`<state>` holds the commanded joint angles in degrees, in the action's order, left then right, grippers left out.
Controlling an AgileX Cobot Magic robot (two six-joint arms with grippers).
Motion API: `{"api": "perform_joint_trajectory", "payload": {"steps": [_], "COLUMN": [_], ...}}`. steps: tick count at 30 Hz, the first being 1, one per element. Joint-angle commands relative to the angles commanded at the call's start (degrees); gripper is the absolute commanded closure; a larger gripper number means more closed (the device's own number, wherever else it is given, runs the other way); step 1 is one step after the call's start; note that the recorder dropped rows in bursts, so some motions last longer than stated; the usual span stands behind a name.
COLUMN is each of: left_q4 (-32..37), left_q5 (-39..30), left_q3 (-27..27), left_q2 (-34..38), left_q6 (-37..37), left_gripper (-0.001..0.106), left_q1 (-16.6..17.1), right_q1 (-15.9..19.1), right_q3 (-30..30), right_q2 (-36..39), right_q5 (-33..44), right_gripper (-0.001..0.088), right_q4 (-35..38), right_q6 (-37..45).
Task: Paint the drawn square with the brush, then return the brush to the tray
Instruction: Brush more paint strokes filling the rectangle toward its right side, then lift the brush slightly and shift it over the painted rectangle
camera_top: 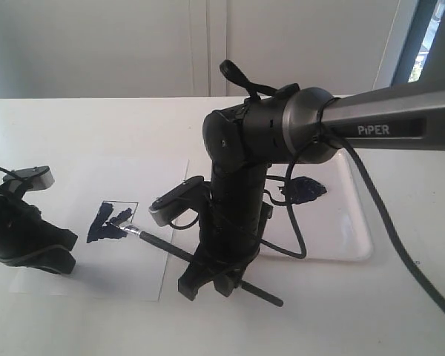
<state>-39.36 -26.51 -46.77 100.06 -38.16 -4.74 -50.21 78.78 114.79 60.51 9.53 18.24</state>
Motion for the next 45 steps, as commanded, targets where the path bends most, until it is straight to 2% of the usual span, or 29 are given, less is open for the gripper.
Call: {"api": "perform_joint_trajectory", "payload": {"steps": [4,8,24,31,35,39,42,45], "left_q4": [0.0,0.0,0.0,-0.28,-0.38,2.04,9.29,15.98], "left_q5": [0.01,-0.11,-0.35,3.11,3.19,3.54,7.2,4.69], "left_q3": [0.0,0.0,0.0,-0.14,-2.84,-8.1,-12.02,-16.8], "left_q2": [0.0,0.0,0.0,-2.09,-4.15,-5.26,-4.69,-2.13], "left_q6": [-0.11,-0.1,-0.23,1.11,1.25,3.29,10.26,13.0], "left_gripper": [0.079,0.079,0.079,0.079,0.079,0.079,0.079,0.079], "left_q1": [0.0,0.0,0.0,0.0,0.0,0.1,0.79,2.14], "right_q1": [0.0,0.0,0.0,0.0,0.0,0.0,0.0,0.0], "right_q3": [0.0,0.12,7.43,8.12,8.12,8.12,8.12,8.12], "right_q2": [0.0,0.0,0.58,0.66,0.66,0.66,0.66,0.66], "right_q5": [0.82,0.41,-2.24,-2.31,-1.56,-1.23,-0.65,-0.44], "right_gripper": [0.0868,0.0868,0.0868,0.0868,0.0868,0.0868,0.0868,0.0868], "right_q4": [2.89,3.06,0.75,-0.06,-0.65,-0.8,-0.8,-0.59], "right_q6": [3.69,4.04,-0.42,-1.63,-2.01,-3.12,-3.48,-3.48]}}
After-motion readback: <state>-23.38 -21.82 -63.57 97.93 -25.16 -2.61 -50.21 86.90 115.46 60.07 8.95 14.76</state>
